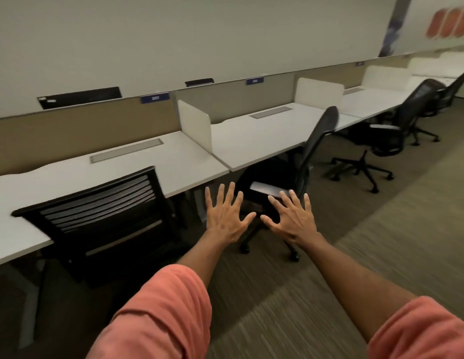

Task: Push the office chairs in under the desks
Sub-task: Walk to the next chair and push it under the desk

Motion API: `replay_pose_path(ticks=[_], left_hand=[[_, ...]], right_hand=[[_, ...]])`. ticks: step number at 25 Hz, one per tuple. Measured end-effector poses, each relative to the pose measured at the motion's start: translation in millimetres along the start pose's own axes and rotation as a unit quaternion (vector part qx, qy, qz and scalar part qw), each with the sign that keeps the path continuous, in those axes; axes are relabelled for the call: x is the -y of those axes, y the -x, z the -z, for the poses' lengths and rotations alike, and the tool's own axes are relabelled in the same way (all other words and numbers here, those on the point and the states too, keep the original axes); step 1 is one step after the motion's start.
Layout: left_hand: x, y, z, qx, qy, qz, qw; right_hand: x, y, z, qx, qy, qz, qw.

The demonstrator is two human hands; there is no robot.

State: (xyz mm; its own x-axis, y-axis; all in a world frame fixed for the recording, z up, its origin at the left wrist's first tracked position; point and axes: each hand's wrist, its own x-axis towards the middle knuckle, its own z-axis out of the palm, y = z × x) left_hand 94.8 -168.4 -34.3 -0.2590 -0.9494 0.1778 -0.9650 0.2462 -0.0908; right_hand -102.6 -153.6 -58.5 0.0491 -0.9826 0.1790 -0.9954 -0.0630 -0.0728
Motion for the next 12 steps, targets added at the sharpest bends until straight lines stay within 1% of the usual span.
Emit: replay_pose_path(ticks=[3, 7, 12], left_hand=[[-83, -38, -1, -0.001, 0.018, -0.037, 0.999], [-181, -86, -4, 0.002, 0.025, -0.085, 0.996], [-290, -134, -12, 0.010, 0.026, -0.168, 0.985]], right_hand=[[-85, 1, 5, -0.007, 0.009, -0.035, 0.999], [-191, 8, 12, 0.001, 0.017, -0.102, 0.995], [-301, 24, 22, 0.001, 0.016, -0.191, 0.981]])
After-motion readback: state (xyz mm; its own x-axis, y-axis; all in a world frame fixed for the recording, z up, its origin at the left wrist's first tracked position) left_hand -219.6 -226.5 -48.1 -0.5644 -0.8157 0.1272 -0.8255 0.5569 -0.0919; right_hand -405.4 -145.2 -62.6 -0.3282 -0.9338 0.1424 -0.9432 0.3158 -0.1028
